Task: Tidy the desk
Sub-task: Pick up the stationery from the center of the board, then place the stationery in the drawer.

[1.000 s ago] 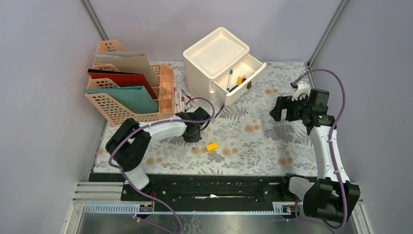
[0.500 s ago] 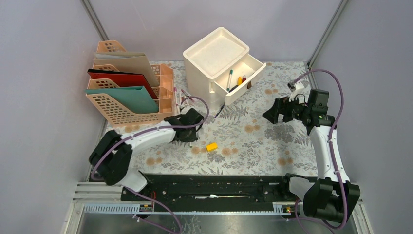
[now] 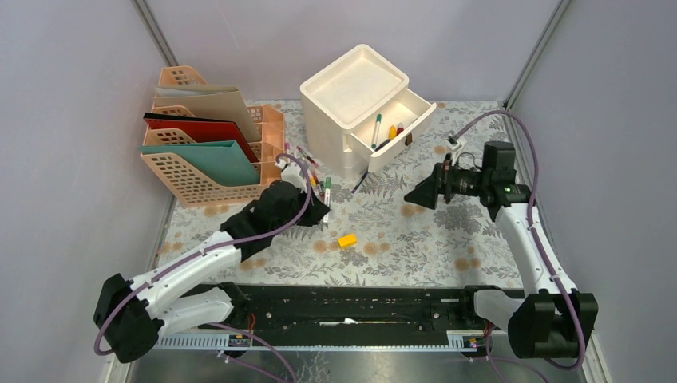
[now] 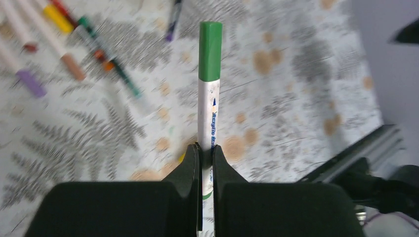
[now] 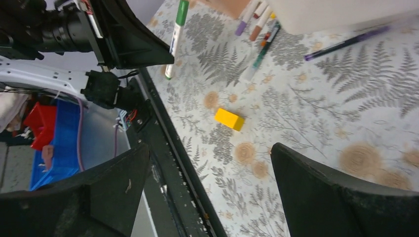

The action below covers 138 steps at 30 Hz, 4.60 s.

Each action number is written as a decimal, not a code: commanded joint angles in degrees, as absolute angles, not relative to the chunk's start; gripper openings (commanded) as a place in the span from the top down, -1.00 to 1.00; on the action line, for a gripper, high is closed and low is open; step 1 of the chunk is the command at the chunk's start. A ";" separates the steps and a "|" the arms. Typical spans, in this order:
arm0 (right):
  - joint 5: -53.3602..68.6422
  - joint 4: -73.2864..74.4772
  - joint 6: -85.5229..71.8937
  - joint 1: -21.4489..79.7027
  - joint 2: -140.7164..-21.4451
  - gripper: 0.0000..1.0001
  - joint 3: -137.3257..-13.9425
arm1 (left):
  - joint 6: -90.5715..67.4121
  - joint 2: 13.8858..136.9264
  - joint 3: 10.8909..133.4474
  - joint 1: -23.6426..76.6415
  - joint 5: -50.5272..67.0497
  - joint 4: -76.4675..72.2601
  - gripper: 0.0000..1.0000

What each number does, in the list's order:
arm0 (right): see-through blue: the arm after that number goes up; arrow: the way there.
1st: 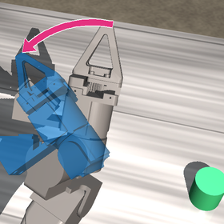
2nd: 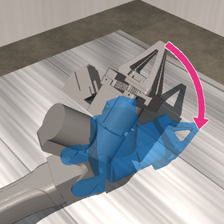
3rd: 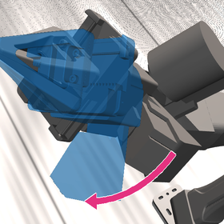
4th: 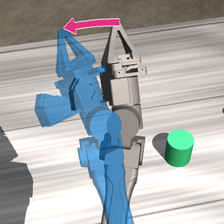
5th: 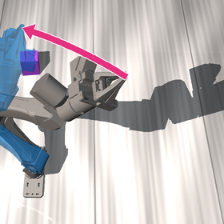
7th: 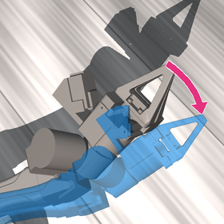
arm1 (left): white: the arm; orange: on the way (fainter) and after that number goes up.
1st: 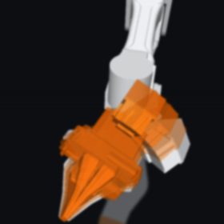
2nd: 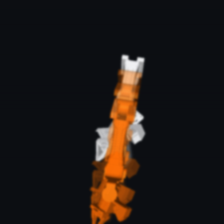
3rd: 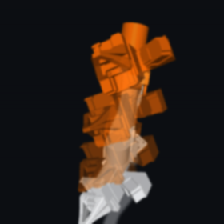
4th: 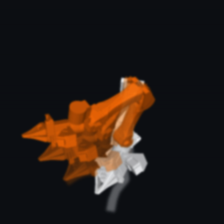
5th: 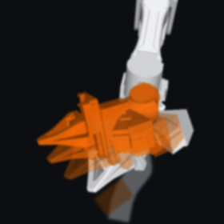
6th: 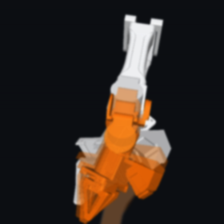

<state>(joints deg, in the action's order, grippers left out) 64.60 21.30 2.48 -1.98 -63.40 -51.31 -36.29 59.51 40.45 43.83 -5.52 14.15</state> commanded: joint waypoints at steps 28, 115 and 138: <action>60.15 -21.91 -42.62 14.24 -72.14 -0.70 -57.64 | -42.22 73.53 56.25 49.86 8.29 -20.30 1.00; 57.56 15.16 -7.34 5.91 -87.73 -0.99 -92.41 | -41.80 57.89 44.93 40.20 -20.01 10.23 -0.94; 50.11 29.27 10.95 -7.23 -69.05 -0.99 -67.84 | -39.55 84.87 61.54 30.92 -16.84 18.57 0.30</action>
